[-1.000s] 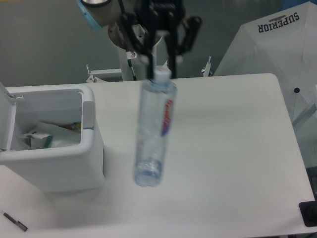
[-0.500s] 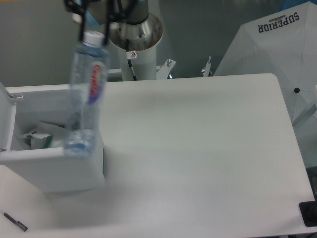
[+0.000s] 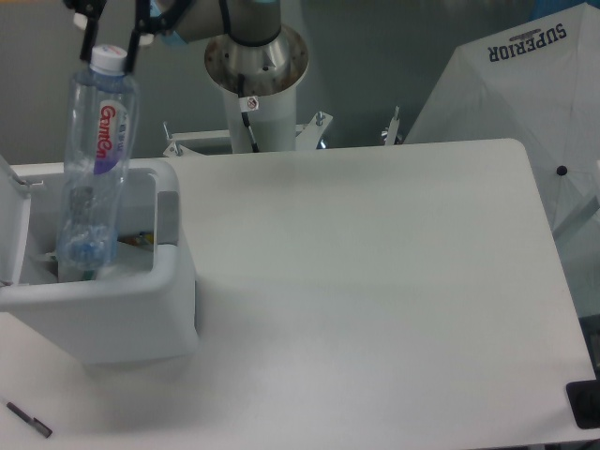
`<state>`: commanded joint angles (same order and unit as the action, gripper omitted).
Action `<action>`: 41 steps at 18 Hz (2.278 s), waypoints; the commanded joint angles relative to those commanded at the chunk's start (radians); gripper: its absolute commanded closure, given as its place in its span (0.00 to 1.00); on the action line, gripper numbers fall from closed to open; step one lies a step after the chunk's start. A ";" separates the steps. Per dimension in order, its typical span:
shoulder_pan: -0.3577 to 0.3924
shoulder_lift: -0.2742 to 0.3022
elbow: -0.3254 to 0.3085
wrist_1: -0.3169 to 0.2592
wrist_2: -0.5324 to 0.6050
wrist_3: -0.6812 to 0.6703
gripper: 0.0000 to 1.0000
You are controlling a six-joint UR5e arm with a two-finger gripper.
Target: Place the trash in the trash can
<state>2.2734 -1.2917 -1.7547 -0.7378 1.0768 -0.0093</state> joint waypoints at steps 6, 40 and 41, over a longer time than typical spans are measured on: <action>-0.018 0.034 -0.080 0.000 -0.002 0.041 0.67; -0.075 -0.136 -0.042 0.000 0.018 0.073 0.00; -0.068 -0.135 -0.043 0.002 0.040 0.021 0.00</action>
<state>2.2058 -1.4266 -1.7978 -0.7363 1.1165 0.0113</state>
